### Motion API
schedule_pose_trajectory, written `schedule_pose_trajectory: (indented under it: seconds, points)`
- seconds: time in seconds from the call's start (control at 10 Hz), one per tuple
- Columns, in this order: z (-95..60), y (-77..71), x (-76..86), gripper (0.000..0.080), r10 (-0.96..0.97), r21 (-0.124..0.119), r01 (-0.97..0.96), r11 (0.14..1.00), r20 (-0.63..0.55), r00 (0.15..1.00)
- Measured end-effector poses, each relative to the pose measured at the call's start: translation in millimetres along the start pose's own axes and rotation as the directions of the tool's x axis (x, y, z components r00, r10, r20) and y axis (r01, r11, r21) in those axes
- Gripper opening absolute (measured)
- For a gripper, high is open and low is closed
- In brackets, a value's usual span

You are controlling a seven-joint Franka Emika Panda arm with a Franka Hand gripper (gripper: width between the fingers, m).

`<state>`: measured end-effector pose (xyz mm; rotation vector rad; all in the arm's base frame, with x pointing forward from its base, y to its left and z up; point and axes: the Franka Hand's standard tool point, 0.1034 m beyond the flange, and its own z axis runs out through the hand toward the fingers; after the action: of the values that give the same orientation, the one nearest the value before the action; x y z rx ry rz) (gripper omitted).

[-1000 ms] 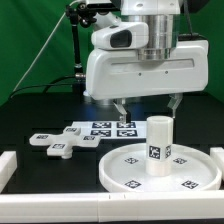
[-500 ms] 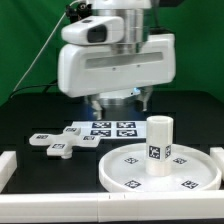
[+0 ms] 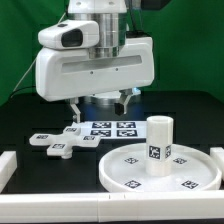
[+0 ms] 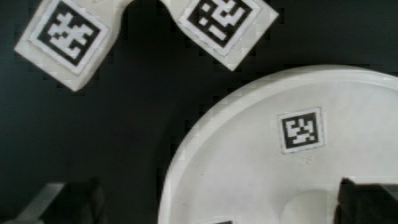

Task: Assemble round table

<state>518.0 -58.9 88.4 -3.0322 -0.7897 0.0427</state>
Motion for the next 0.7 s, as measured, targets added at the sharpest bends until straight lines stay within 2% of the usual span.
schedule_pose_trajectory:
  seconds: [0.1, 0.4, 0.5, 0.7]
  points:
    - [5.7, 6.4, -15.1, 0.0649, -0.009, 0.018, 0.009, 1.000, 0.003, 1.000]
    - [17.1, 26.3, -46.3, 0.0649, -0.064, 0.012, 0.064, 0.998, 0.002, 0.998]
    - [21.4, 28.6, -50.6, 0.0649, -0.056, 0.008, 0.056, 0.998, 0.000, 0.998]
    - [21.3, 27.3, -49.5, 0.0649, -0.059, 0.008, 0.059, 0.998, 0.000, 0.998]
